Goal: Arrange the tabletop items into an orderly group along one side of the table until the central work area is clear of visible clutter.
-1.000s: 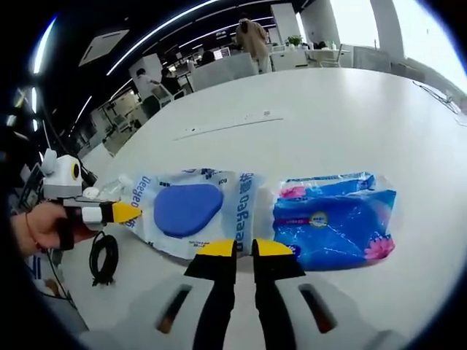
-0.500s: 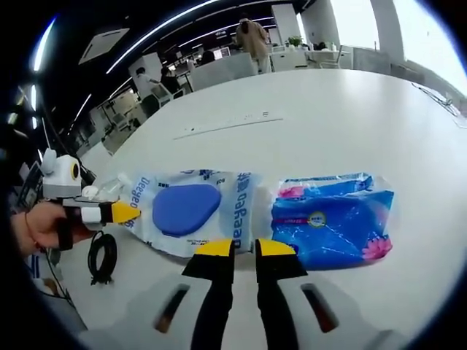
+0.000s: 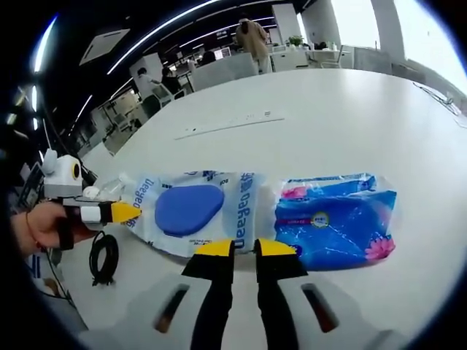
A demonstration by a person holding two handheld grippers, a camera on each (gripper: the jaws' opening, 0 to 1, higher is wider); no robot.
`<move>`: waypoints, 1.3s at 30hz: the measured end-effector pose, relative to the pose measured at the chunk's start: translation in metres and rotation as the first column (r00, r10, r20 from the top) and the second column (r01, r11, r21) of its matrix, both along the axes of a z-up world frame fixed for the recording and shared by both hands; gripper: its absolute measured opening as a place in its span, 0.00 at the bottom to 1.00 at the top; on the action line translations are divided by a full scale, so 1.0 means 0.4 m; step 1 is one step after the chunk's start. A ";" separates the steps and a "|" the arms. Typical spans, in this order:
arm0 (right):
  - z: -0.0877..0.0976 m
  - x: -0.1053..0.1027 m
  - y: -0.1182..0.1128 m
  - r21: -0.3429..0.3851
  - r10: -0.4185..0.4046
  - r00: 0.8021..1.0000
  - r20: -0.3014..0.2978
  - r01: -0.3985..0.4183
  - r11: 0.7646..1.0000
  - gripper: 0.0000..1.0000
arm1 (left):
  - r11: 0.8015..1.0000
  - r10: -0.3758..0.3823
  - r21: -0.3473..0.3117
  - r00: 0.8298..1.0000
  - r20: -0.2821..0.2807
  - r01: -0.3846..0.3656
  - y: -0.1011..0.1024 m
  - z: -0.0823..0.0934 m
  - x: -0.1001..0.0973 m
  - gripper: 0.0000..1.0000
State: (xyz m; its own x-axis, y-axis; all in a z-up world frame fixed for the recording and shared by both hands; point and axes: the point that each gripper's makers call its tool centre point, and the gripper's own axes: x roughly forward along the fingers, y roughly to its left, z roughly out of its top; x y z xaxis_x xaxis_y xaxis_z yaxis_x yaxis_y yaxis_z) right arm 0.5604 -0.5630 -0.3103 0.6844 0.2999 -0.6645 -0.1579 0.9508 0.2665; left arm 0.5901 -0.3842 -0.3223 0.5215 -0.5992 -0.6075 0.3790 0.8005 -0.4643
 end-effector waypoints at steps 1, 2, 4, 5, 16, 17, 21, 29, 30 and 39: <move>0.000 0.000 0.001 0.001 0.000 1.000 0.000 0.000 1.000 0.09 | 1.000 0.001 -0.003 1.000 -0.002 -0.001 0.001 0.000 0.000 0.09; 0.000 -0.001 0.002 0.000 0.001 1.000 0.000 -0.001 1.000 0.09 | 1.000 0.001 -0.008 1.000 -0.001 -0.001 0.000 0.001 -0.001 0.09; 0.000 0.000 0.001 0.001 -0.002 1.000 0.001 0.002 1.000 0.09 | 1.000 0.000 -0.006 1.000 0.002 0.000 0.002 0.002 -0.001 0.10; 0.000 0.000 0.002 0.002 -0.002 1.000 0.002 0.002 1.000 0.09 | 1.000 0.002 -0.012 1.000 0.004 -0.002 0.000 0.005 0.000 0.11; 0.010 0.001 0.000 0.002 -0.006 1.000 0.012 0.006 1.000 0.10 | 1.000 -0.002 -0.013 1.000 0.009 0.002 0.003 0.012 -0.004 0.19; 0.008 0.000 -0.001 0.000 -0.006 1.000 0.010 0.006 1.000 0.10 | 1.000 -0.004 -0.014 1.000 0.009 0.004 0.003 0.013 -0.005 0.21; 0.007 -0.001 -0.004 -0.004 -0.006 1.000 0.010 0.006 1.000 0.11 | 1.000 -0.007 -0.011 1.000 0.014 0.007 0.004 0.014 -0.006 0.25; 0.011 -0.004 -0.006 -0.005 -0.012 1.000 0.011 0.012 1.000 0.12 | 0.999 -0.013 -0.031 1.000 0.022 0.014 -0.003 0.026 -0.008 0.31; 0.011 -0.004 -0.005 -0.005 -0.011 1.000 0.011 0.011 1.000 0.12 | 1.000 -0.016 -0.027 1.000 0.024 0.016 -0.003 0.026 -0.008 0.31; 0.012 -0.005 -0.004 -0.009 -0.007 1.000 0.012 0.007 1.000 0.12 | 1.000 -0.020 -0.018 0.999 0.036 0.021 0.002 0.028 -0.009 0.36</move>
State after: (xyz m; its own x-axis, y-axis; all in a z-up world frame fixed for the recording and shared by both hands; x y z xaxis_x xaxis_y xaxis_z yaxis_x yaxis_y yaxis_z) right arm 0.5584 -0.5646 -0.3055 0.6944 0.2889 -0.6591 -0.1539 0.9543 0.2562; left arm 0.5867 -0.3833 -0.3111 0.5302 -0.6207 -0.5777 0.4116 0.7840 -0.4646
